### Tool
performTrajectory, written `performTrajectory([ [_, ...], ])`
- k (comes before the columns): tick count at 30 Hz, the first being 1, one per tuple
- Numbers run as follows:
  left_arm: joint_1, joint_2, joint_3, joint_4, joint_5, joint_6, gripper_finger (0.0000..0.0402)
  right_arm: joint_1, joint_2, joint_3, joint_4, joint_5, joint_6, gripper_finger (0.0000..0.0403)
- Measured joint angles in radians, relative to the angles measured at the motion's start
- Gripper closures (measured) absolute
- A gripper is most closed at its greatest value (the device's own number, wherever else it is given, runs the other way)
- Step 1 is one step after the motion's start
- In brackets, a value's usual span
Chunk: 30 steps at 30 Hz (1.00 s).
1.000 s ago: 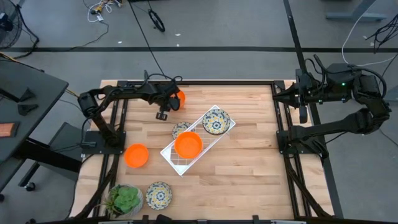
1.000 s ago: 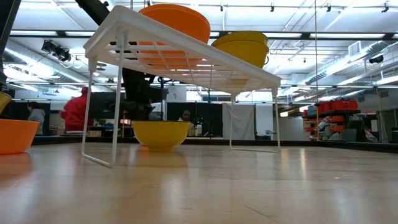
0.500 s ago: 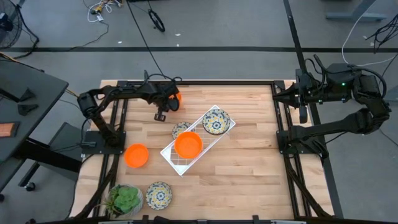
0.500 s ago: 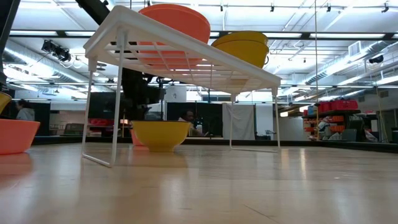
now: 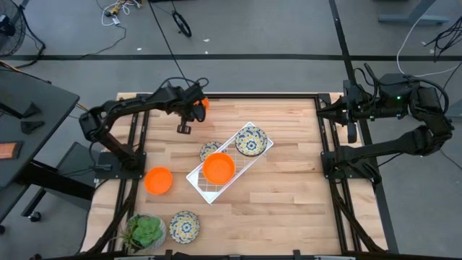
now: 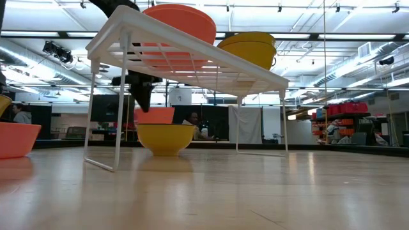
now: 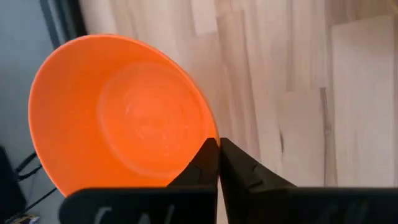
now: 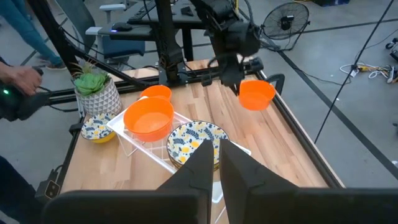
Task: Pick & Place Mini bowls
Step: Stack the orange bowl on top of the orange bowl on the shelf
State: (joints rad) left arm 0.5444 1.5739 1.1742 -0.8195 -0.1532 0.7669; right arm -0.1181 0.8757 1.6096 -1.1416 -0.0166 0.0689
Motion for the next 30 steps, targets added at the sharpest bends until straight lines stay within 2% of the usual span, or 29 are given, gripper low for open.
performTrajectory([
  [9,-0.068,-0.110,0.066,-0.059,-0.011,-0.027,0.0399,0.000,0.000,0.000,0.000,0.000,0.000,0.0371],
  [18,-0.167,-0.182,0.183,-0.157,-0.019,-0.049,0.0399,0.000,0.000,0.000,0.000,0.000,0.000,0.0371],
  [30,-0.355,-0.196,0.373,-0.235,-0.027,-0.038,0.0399,0.000,0.000,0.000,0.000,0.000,0.000,0.0371],
])
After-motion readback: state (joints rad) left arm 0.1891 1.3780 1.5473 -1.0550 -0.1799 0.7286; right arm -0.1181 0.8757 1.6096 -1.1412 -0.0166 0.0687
